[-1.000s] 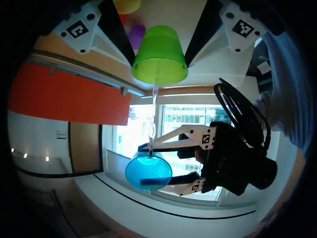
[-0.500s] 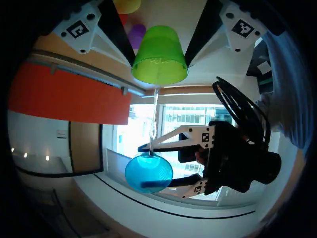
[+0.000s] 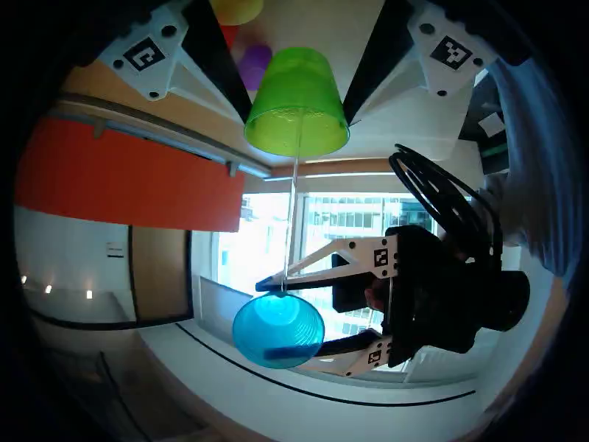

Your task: Pour water

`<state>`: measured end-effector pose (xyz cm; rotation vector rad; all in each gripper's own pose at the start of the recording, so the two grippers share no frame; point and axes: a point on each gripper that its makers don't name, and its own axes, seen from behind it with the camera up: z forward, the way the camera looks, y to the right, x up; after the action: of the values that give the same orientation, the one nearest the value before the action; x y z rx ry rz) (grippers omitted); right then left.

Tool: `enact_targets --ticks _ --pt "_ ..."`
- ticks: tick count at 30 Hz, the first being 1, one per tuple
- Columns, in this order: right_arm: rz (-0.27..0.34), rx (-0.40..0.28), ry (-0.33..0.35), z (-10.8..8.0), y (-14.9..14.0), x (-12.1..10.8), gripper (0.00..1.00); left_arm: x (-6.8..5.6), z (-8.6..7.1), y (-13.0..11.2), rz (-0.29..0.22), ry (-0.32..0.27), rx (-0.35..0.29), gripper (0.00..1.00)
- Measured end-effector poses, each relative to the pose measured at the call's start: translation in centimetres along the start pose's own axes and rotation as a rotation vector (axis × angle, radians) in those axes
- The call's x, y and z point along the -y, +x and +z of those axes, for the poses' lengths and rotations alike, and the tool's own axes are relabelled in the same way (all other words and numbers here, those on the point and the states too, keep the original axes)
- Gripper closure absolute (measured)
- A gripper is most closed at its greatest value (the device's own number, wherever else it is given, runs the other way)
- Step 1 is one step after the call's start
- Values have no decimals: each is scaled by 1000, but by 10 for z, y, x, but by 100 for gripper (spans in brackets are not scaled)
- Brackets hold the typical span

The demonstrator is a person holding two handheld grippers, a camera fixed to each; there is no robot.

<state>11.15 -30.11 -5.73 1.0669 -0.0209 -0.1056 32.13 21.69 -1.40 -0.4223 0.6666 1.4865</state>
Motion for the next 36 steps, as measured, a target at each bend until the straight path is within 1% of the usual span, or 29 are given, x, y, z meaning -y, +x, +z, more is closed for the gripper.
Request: enact_targets --ticks 6,12,15,21,24,25,33,36 --pt "0 -3 -2 0 2 -1 11 -3 -1 3 25 -5 -8 16" --pt "1 -6 -2 0 3 0 11 -1 -1 4 40 0 -7 16" --pt "-1 -7 -3 -1 3 -1 11 1 0 3 36 1 -6 16" --pt "0 -8 -5 -1 3 -1 11 3 2 1 11 -3 -8 16" --pt "0 -10 -6 -1 4 -1 11 2 2 -1 -24 -5 -9 16" --pt "0 -10 -6 -1 4 -1 11 2 3 -1 -44 -7 -10 16" --pt "0 -16 -15 -3 6 -3 11 -6 2 -6 -224 -20 -3 16" --pt "1 -20 -18 -4 8 -4 11 -10 1 -9 -304 -24 2 16"
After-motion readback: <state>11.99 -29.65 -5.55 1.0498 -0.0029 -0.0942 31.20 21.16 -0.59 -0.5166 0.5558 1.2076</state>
